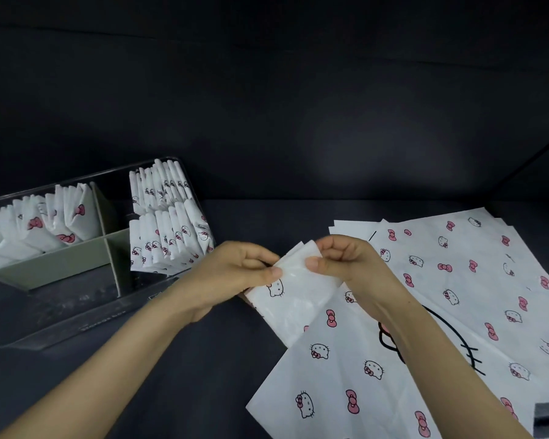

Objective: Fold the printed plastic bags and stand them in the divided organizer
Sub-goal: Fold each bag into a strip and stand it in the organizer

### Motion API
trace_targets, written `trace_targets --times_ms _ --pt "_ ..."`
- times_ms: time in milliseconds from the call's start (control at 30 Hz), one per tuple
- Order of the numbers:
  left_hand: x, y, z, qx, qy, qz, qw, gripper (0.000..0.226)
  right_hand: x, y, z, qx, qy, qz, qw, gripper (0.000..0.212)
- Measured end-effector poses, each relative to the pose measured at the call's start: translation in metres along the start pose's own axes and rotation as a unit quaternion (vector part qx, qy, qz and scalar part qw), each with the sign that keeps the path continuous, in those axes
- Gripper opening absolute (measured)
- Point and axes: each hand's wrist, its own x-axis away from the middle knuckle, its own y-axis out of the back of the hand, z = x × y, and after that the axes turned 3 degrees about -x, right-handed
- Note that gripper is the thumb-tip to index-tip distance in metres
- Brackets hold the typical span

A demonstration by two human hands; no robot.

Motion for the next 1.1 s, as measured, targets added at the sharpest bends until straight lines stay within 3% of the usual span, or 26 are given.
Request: trace_targets --times_ms 100,167,233,367,467,600,667,700,767,800,867,900,1000,1100 --pt "0.009 0.009 -0.008 0.033 -0.01 -0.087 0.996 0.011 -0.008 -0.018 -0.002 0.148 0.074 -0.084 0.983 0.025" --pt "0.013 0.017 -0.01 0.05 -0.016 -0.165 0.985 0.013 -0.006 -0.035 0.0 0.289 0.179 -0.147 0.929 0.031" --pt "0.015 0.026 -0.009 0.072 -0.035 -0.227 0.971 0.011 -0.001 -0.054 0.004 0.326 0.286 -0.122 0.893 0.039" --pt "0.024 0.048 -0.009 0.123 -0.052 -0.305 0.943 0.008 -0.008 -0.094 -0.004 0.417 0.385 -0.006 0.823 0.06" --pt "0.033 0.065 -0.007 0.186 -0.034 -0.32 0.928 0.015 -0.022 -0.115 -0.013 0.462 0.449 -0.024 0.764 0.048" --pt "0.049 0.089 -0.004 0.268 -0.039 -0.294 0.917 0.018 -0.028 -0.139 0.002 0.396 0.474 -0.034 0.785 0.036" --pt "0.058 0.105 0.0 0.263 -0.064 -0.311 0.911 0.017 -0.028 -0.151 0.014 0.35 0.43 -0.045 0.831 0.033" --pt "0.06 0.115 0.005 0.217 -0.081 -0.344 0.91 0.018 -0.028 -0.157 0.02 0.313 0.397 -0.049 0.862 0.032" --pt "0.059 0.138 0.027 -0.027 -0.13 -0.45 0.883 0.026 -0.032 -0.17 0.032 0.26 0.336 -0.057 0.903 0.028" --pt "0.057 0.151 0.037 -0.18 -0.155 -0.482 0.843 0.031 -0.036 -0.177 0.038 0.248 0.318 -0.059 0.913 0.025" --pt "0.046 0.178 0.061 -0.404 -0.17 -0.467 0.768 0.04 -0.044 -0.194 0.048 0.23 0.296 -0.057 0.925 0.023" --pt "0.041 0.191 0.069 -0.46 -0.156 -0.431 0.76 0.044 -0.049 -0.203 0.052 0.229 0.289 -0.057 0.928 0.023" --pt "0.038 0.218 0.08 -0.511 -0.063 -0.338 0.788 0.067 -0.065 -0.226 0.054 0.271 0.279 -0.067 0.919 0.021" --pt "0.049 0.233 0.093 -0.49 -0.025 -0.358 0.795 0.079 -0.081 -0.249 0.048 0.318 0.276 -0.076 0.904 0.025"
